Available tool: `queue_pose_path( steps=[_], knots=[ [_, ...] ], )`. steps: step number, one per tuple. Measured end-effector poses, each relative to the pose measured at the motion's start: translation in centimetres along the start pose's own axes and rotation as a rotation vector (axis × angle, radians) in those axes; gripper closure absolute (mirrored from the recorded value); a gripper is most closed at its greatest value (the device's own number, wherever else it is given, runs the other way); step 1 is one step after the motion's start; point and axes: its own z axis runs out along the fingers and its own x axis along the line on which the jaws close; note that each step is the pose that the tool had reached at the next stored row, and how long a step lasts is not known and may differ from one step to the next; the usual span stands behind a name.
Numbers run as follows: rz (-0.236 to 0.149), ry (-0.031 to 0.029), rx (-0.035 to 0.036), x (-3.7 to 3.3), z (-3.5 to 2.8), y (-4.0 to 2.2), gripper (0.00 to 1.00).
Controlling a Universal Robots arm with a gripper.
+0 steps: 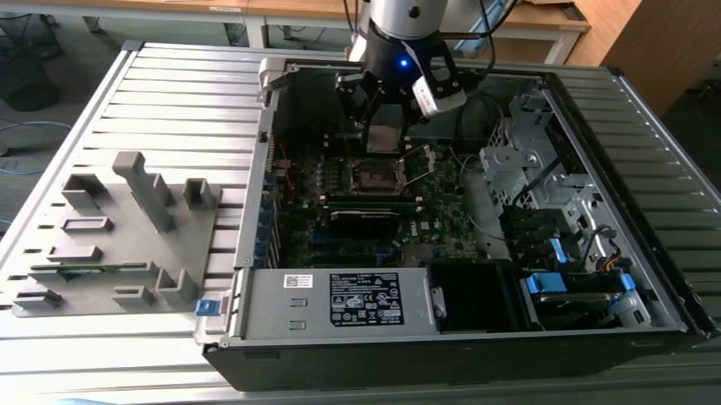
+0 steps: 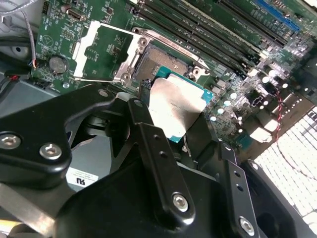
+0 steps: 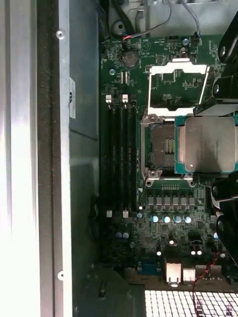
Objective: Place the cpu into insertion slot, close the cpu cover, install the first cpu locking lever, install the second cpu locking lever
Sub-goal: 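Place the cpu into insertion slot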
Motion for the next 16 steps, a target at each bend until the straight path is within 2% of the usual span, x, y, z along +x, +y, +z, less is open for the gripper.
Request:
queue_pose_path(
  steps=[2, 4, 16],
  knots=[
    [0.000, -0.0021, -0.0001, 0.01, 0.20, -0.02, 0.46],
    [0.000, -0.0022, 0.0019, 0.01, 0.22, -0.02, 0.46],
    [0.000, -0.0023, 0.0019, 0.02, 0.59, -0.05, 0.46]
  ],
)
